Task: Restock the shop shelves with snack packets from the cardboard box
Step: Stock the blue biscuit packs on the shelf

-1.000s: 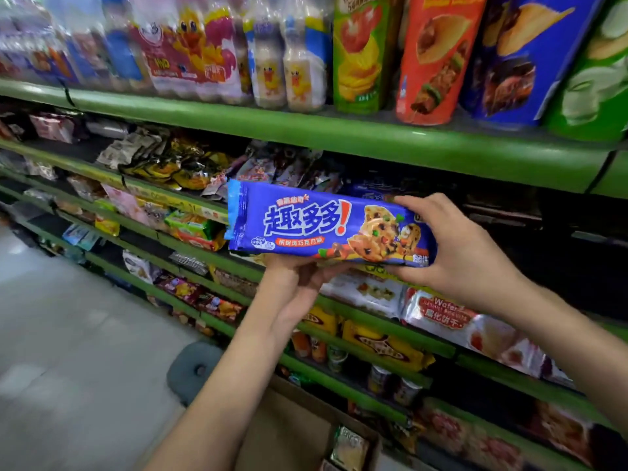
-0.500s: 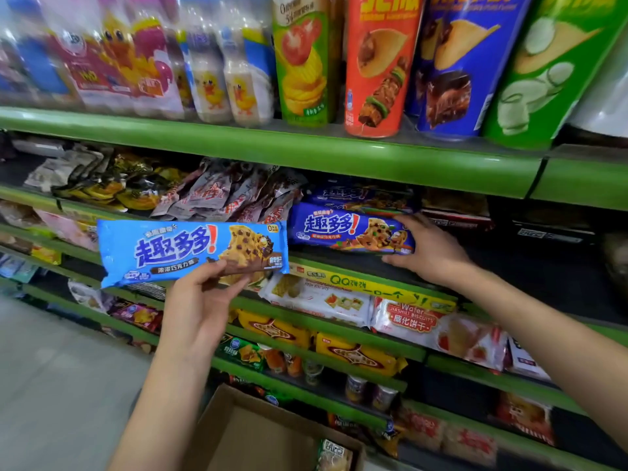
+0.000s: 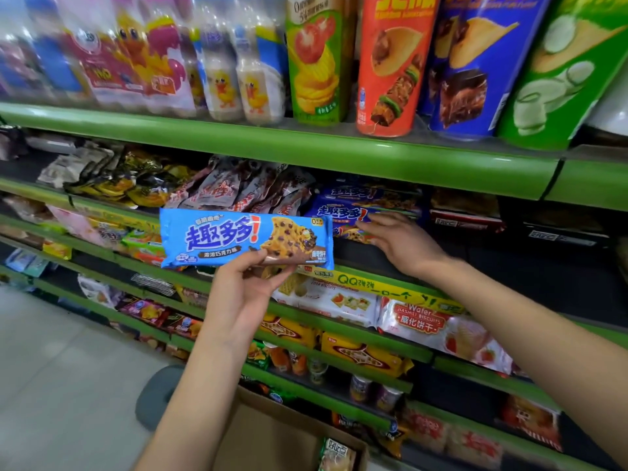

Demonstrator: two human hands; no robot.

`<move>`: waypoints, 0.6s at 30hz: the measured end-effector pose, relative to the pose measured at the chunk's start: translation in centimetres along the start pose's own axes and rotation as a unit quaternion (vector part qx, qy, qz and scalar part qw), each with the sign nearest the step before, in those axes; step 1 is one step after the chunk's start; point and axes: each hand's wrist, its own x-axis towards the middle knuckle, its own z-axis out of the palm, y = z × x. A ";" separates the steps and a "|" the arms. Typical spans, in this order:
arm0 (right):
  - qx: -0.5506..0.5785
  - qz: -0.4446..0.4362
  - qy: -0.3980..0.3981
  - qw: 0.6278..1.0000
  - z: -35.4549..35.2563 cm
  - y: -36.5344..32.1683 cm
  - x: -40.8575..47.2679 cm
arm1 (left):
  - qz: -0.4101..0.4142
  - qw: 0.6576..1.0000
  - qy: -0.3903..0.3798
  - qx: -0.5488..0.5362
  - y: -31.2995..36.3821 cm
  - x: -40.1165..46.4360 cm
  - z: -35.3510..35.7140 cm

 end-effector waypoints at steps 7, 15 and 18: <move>-0.002 0.028 -0.005 1.000 -0.3 -0.5 1.0 | -0.025 1.000 -0.014 0.004 -1.8 -0.2 1.2; 0.608 0.160 0.101 0.771 -3.0 -6.5 -5.0 | -0.062 0.995 -0.071 -0.012 -3.5 -0.9 3.0; 0.680 0.172 0.082 0.708 -2.9 -7.0 -6.8 | -0.069 0.991 -0.111 -0.018 -4.5 -1.2 3.6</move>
